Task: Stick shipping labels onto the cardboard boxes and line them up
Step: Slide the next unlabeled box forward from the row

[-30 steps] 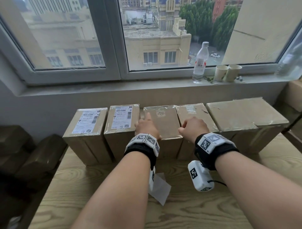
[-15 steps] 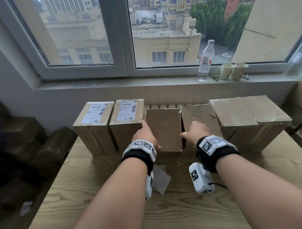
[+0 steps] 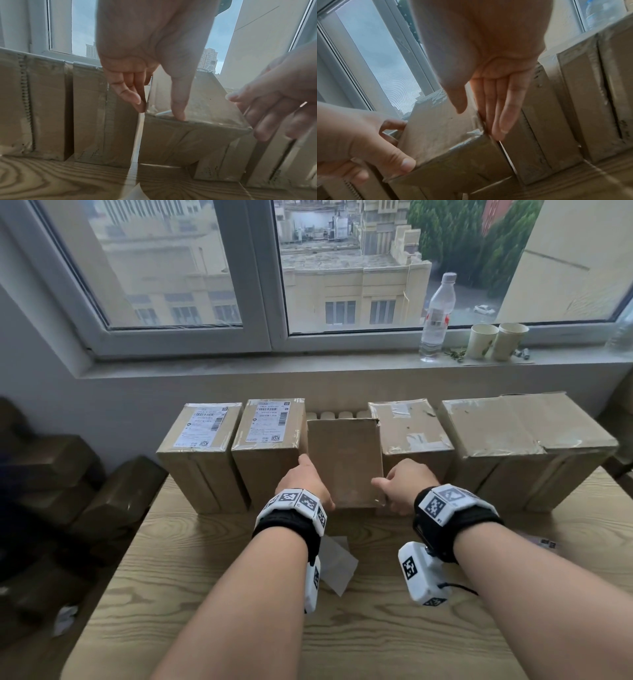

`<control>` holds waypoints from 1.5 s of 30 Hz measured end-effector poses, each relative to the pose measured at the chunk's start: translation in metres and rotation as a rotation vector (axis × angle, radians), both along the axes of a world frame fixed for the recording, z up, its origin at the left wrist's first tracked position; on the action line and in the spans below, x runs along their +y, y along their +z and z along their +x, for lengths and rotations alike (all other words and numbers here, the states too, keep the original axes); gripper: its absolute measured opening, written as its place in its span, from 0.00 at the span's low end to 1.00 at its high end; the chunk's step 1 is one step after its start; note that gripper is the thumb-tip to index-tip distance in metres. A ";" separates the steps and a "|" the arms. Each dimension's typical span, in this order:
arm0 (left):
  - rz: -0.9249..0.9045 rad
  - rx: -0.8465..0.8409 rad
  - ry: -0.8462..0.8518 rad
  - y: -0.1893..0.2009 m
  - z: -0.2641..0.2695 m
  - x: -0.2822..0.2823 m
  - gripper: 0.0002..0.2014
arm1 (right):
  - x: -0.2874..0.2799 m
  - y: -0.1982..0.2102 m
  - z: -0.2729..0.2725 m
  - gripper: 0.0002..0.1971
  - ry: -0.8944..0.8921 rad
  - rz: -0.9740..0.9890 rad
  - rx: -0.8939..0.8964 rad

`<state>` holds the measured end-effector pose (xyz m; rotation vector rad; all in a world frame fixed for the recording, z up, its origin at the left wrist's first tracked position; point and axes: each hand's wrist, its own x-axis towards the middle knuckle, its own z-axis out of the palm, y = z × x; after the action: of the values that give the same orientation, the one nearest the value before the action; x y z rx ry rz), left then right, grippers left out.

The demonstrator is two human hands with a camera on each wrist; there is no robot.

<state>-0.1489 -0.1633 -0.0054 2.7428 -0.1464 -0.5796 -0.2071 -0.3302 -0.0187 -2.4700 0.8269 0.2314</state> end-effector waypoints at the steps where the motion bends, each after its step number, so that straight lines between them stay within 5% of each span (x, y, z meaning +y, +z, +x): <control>1: -0.003 0.004 0.002 0.000 -0.001 0.000 0.40 | 0.002 -0.002 -0.001 0.20 0.015 0.025 0.004; 23: -0.284 -0.065 0.176 0.015 -0.037 0.036 0.31 | 0.018 0.036 -0.039 0.11 0.184 -0.036 -0.129; 34: -0.377 -0.027 0.262 0.013 -0.056 0.037 0.31 | 0.021 0.033 -0.048 0.14 0.151 0.112 -0.086; 40: -0.398 -0.012 0.373 0.005 -0.058 0.035 0.14 | 0.022 0.022 -0.050 0.11 0.157 0.167 -0.038; 45: -0.353 0.040 0.409 -0.002 -0.067 0.034 0.26 | 0.022 0.009 -0.056 0.04 0.123 0.344 0.042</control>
<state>-0.2162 -0.1294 -0.0078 2.3230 0.2896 -0.4431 -0.2633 -0.3082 -0.0095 -2.1982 0.5956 0.4329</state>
